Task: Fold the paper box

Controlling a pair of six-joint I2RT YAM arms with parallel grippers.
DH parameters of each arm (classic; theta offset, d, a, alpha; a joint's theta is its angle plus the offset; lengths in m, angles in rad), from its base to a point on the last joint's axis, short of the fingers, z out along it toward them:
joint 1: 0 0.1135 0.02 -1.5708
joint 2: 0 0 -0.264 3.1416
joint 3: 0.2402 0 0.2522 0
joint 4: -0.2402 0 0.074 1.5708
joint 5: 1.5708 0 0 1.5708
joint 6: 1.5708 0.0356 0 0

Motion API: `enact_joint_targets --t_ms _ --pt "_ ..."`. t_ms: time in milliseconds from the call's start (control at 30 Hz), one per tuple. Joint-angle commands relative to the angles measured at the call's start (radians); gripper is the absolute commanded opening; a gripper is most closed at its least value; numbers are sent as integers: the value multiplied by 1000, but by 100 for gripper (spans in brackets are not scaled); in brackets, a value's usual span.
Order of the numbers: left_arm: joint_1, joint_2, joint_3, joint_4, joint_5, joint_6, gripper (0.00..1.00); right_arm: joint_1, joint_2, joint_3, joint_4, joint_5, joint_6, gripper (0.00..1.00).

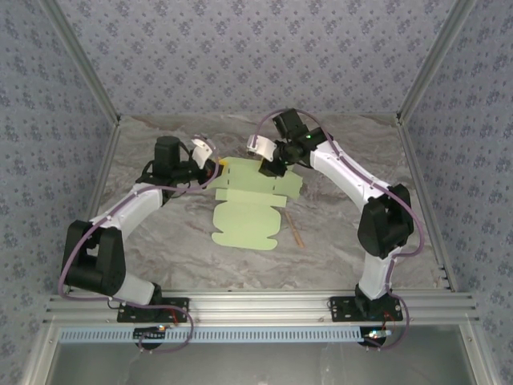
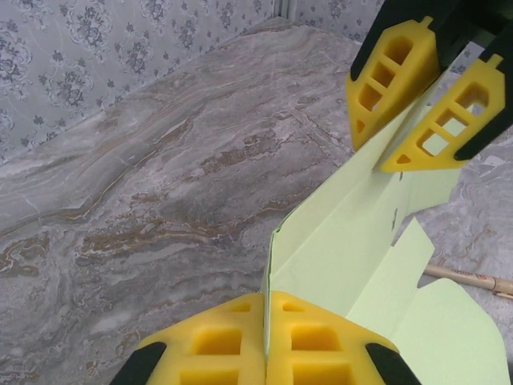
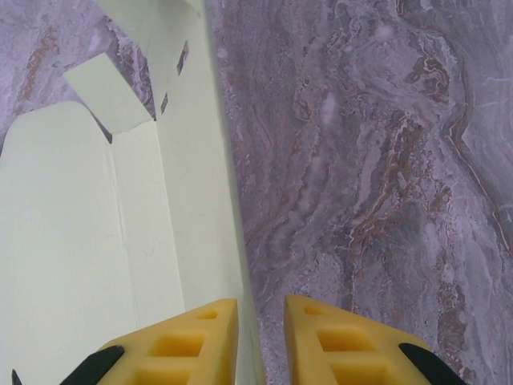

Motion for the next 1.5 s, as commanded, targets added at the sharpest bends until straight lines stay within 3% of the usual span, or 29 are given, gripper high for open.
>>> enact_joint_targets --t_ms 0,467,700,833,1033,1133,1267,1300,1467 --pt "3 -30 4 -5 31 14 0 -4 -36 2 -69 -23 -16 25" --pt "-17 -11 29 -55 2 44 0 -4 -29 48 -124 -40 -15 28" --pt "-22 -12 30 -60 -6 44 0 -1 -7 74 -153 -29 -19 11" --pt "-22 -13 28 -54 -9 42 0 3 9 77 -158 -8 -21 10" --pt "-22 -13 24 -46 -12 31 0 24 23 75 -150 61 -39 0" --pt "-19 -15 22 -46 -19 20 0 34 25 72 -139 111 -55 0" --pt "16 -68 -22 -5 -16 -37 16 35 21 70 -140 140 -77 0" --pt "32 -91 -38 6 -18 -61 26 37 19 71 -144 143 -82 0" --pt "106 -230 -148 55 -145 -215 48 43 2 60 -138 142 -85 0"
